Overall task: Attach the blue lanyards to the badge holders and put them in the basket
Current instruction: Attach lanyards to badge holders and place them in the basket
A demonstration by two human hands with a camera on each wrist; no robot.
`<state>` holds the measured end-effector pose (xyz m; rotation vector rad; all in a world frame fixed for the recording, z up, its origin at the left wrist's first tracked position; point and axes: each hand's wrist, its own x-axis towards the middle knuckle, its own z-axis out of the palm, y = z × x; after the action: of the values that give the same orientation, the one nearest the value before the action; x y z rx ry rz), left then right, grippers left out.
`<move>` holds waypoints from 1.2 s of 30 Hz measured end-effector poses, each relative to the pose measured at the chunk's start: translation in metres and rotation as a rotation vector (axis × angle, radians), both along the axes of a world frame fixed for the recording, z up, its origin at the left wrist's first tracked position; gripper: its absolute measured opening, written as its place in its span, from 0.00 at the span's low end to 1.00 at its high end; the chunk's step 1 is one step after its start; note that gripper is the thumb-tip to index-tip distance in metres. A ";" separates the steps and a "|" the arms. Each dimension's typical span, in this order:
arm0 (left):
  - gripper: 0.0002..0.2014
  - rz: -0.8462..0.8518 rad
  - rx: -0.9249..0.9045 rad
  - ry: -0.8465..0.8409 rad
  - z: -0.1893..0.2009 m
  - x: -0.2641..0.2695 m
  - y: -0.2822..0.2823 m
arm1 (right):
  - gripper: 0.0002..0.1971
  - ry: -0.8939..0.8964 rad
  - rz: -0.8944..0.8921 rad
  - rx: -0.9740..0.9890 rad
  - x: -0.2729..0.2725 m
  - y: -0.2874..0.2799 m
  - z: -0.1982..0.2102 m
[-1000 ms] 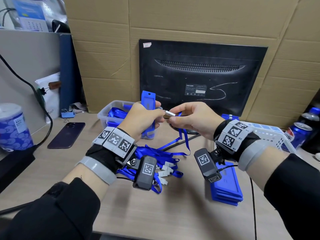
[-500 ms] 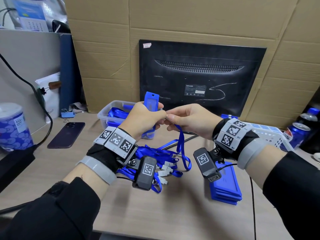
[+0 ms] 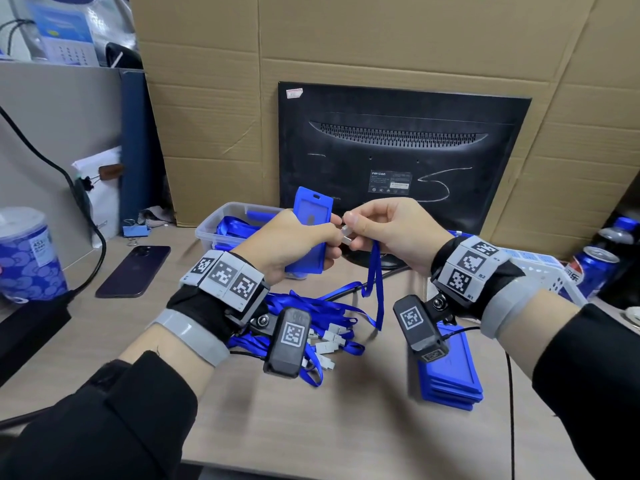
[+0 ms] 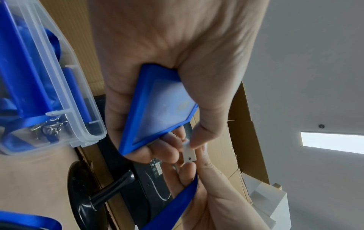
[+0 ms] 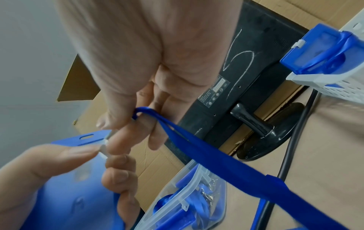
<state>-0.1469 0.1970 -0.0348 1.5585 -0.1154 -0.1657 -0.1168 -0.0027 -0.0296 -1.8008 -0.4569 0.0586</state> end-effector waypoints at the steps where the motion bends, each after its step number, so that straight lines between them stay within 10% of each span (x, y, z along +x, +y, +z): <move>1: 0.12 -0.013 -0.023 0.008 -0.001 0.001 0.000 | 0.19 0.003 0.008 0.001 0.000 -0.001 0.000; 13: 0.09 -0.150 0.111 0.029 -0.007 0.001 0.002 | 0.15 -0.036 -0.215 0.129 0.006 -0.002 0.000; 36: 0.14 -0.214 0.210 0.133 0.001 -0.008 0.003 | 0.10 0.012 -0.108 -0.060 -0.007 0.002 0.004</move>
<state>-0.1547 0.2000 -0.0333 1.7378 -0.1643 -0.4618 -0.1237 -0.0009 -0.0256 -1.8797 -0.3517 0.0081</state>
